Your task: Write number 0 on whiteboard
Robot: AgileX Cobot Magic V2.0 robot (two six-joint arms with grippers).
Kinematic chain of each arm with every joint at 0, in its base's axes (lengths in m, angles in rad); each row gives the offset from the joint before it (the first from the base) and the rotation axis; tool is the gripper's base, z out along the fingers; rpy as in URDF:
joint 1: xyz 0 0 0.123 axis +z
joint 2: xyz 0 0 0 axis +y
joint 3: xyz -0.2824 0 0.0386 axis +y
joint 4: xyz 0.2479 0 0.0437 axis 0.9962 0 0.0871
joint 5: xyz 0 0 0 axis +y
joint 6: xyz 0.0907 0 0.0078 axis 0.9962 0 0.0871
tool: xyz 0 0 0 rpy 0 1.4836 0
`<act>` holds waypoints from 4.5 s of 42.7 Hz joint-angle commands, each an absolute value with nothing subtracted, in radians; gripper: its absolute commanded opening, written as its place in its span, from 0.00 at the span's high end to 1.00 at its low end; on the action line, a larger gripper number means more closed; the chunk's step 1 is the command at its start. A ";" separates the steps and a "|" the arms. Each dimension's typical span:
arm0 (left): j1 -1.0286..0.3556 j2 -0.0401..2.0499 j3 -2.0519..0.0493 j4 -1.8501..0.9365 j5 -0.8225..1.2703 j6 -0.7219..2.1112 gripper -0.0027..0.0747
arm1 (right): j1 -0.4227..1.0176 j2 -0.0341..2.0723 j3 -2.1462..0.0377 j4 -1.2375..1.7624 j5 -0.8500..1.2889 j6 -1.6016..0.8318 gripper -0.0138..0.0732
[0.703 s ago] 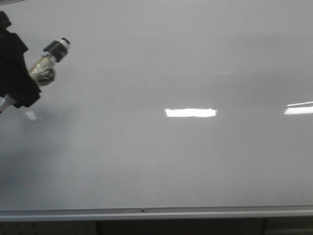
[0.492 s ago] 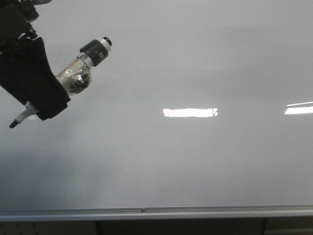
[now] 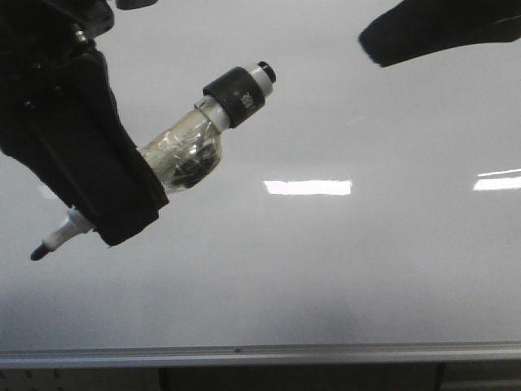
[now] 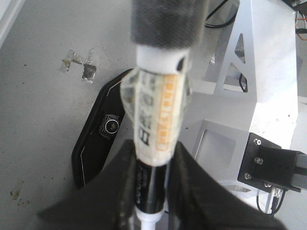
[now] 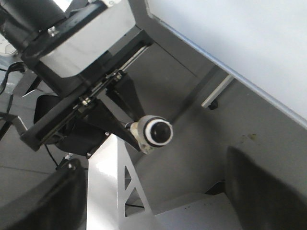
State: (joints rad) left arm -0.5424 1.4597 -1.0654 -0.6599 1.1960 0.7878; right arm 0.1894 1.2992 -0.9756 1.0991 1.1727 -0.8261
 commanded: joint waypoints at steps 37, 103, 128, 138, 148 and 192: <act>-0.551 1.422 -1.096 -0.724 1.177 0.793 0.99 | 0.448 1.481 -1.050 1.185 1.069 -0.847 0.83; -0.551 1.422 -1.096 -0.735 1.209 0.802 0.66 | 0.227 1.206 -1.049 0.463 0.839 -0.436 0.92; -0.551 1.422 -1.096 -0.735 1.204 0.802 0.99 | 0.218 1.151 -1.216 0.360 0.556 -0.446 0.92; -0.551 1.422 -1.096 -0.735 1.203 0.802 0.99 | 0.218 1.301 -1.430 0.287 0.600 -0.446 0.92; -0.551 1.422 -1.096 -0.735 1.203 0.802 0.99 | 0.218 1.439 -1.589 0.284 0.637 -0.446 0.92; -0.551 1.422 -1.096 -0.735 1.194 0.802 0.99 | 0.218 1.605 -1.657 0.284 0.700 -0.446 0.92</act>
